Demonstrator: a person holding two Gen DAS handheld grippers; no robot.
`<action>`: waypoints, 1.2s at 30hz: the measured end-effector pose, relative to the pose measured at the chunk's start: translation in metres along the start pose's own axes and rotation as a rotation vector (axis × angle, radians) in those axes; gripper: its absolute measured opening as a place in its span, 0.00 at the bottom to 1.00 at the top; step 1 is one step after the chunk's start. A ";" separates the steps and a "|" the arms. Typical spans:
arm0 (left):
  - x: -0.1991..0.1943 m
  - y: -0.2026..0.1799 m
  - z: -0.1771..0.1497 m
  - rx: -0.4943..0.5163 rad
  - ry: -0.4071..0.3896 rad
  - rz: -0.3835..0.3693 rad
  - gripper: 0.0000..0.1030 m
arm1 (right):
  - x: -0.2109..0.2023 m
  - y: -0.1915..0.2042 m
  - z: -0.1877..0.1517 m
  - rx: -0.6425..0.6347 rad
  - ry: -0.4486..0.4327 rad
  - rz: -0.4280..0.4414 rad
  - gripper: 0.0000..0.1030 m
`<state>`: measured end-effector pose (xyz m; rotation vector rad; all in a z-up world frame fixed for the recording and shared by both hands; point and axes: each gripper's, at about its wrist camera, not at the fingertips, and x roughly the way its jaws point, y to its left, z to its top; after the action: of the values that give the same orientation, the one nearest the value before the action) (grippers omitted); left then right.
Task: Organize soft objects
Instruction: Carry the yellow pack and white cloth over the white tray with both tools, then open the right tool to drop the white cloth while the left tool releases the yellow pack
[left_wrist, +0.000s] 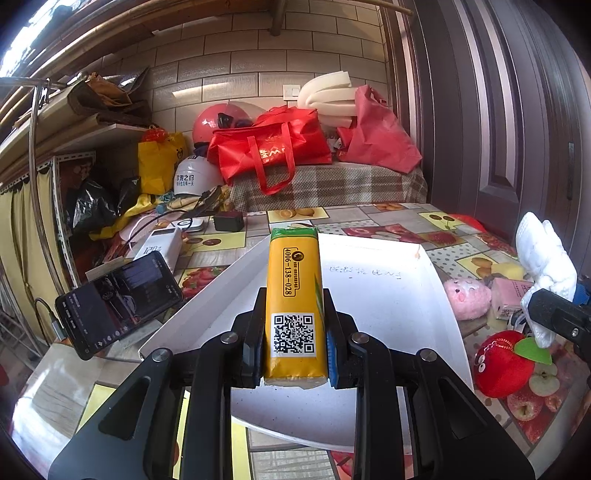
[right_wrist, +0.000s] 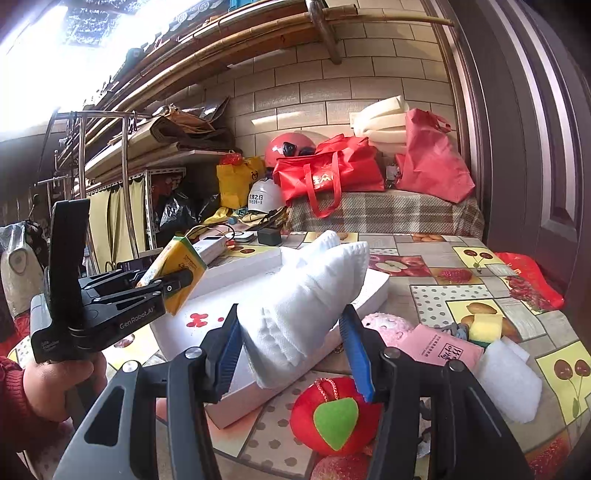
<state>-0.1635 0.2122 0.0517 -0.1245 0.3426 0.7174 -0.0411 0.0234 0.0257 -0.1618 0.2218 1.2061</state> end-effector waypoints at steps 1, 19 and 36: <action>0.005 0.003 0.002 -0.006 0.006 0.001 0.23 | 0.005 0.002 0.000 -0.002 0.006 0.004 0.50; 0.072 0.034 0.019 -0.057 0.120 0.042 0.23 | 0.098 0.015 0.021 -0.005 0.099 0.036 0.51; 0.073 0.039 0.020 -0.074 0.135 0.062 0.81 | 0.114 0.022 0.028 -0.011 0.105 -0.011 0.86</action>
<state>-0.1330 0.2915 0.0448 -0.2345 0.4509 0.7853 -0.0204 0.1413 0.0234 -0.2353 0.3056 1.1892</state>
